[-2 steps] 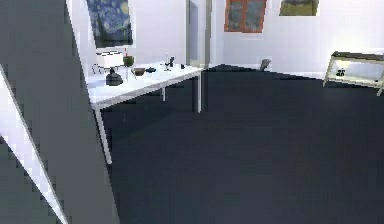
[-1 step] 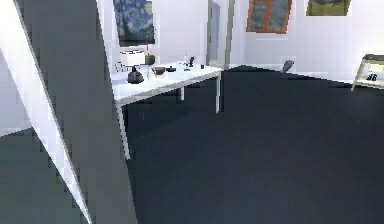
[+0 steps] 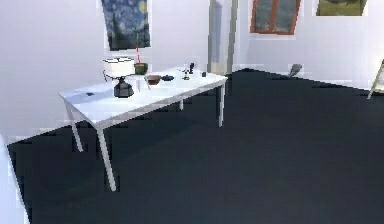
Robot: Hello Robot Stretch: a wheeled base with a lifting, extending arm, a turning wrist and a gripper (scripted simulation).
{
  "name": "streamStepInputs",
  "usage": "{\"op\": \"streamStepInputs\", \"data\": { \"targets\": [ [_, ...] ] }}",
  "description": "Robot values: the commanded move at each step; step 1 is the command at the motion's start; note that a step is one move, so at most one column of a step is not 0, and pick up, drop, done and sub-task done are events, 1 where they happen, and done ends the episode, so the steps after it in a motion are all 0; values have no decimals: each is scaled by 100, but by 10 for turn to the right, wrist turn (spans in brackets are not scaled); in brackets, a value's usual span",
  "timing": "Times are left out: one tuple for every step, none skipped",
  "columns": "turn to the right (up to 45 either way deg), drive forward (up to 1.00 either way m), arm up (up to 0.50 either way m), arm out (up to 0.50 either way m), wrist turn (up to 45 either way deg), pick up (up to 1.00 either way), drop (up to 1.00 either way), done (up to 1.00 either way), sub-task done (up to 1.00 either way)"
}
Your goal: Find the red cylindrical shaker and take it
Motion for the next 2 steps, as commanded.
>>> {"op": "streamStepInputs", "data": {
  "targets": [
    [180, 0, 0, 0, 0, 0, 0, 0, 0],
    [0, 100, 0, 0, 0, 0, 0, 0, 0]
  ]
}}
